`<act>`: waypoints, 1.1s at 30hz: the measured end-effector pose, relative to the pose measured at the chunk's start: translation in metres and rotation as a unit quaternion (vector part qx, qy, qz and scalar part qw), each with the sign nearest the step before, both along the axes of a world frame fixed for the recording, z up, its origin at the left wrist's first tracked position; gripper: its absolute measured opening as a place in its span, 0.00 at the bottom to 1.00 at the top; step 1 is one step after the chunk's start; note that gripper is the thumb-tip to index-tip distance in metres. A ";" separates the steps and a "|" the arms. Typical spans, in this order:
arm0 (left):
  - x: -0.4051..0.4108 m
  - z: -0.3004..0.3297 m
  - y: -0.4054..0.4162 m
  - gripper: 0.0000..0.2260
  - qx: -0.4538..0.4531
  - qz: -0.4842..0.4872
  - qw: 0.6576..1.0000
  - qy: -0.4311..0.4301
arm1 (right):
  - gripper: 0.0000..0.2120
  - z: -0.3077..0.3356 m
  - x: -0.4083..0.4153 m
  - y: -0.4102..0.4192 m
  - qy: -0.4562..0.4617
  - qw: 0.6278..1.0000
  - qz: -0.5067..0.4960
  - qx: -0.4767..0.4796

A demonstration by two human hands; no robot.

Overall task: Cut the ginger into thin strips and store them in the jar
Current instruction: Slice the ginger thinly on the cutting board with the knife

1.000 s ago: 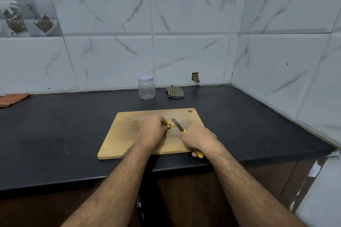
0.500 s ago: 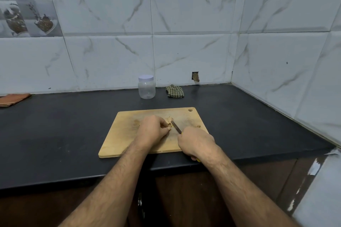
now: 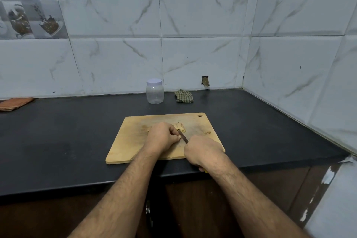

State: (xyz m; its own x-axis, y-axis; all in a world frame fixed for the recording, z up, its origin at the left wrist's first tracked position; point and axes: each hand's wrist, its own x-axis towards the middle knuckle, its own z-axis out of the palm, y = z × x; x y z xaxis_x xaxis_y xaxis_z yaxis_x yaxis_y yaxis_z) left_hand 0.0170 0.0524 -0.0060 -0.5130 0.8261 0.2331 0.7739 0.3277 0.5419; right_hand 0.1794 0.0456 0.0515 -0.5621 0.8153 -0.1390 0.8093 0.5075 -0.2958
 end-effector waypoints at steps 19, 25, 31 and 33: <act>0.005 0.002 -0.003 0.05 0.004 0.014 1.000 -0.020 | 0.10 -0.012 0.001 -0.008 -0.040 0.999 -0.025 0.024; 0.007 0.002 -0.004 0.04 0.004 0.017 1.000 -0.024 | 0.11 -0.009 0.006 -0.002 -0.033 0.998 -0.046 0.013; 0.009 0.001 -0.006 0.03 0.006 0.025 1.000 -0.014 | 0.13 -0.009 -0.001 0.000 -0.029 0.999 -0.039 0.010; 0.010 0.002 -0.006 0.04 0.003 0.029 0.999 -0.013 | 0.16 -0.008 0.005 0.004 -0.035 0.998 -0.047 0.005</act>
State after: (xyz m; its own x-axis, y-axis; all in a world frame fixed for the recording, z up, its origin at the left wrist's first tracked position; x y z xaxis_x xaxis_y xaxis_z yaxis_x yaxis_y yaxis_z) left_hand 0.0265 0.0467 -0.0036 -0.5664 0.7929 0.2246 0.7392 0.3684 0.5638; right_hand 0.1842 0.0500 0.0434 -0.4725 0.8654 -0.1669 0.8717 0.4310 -0.2332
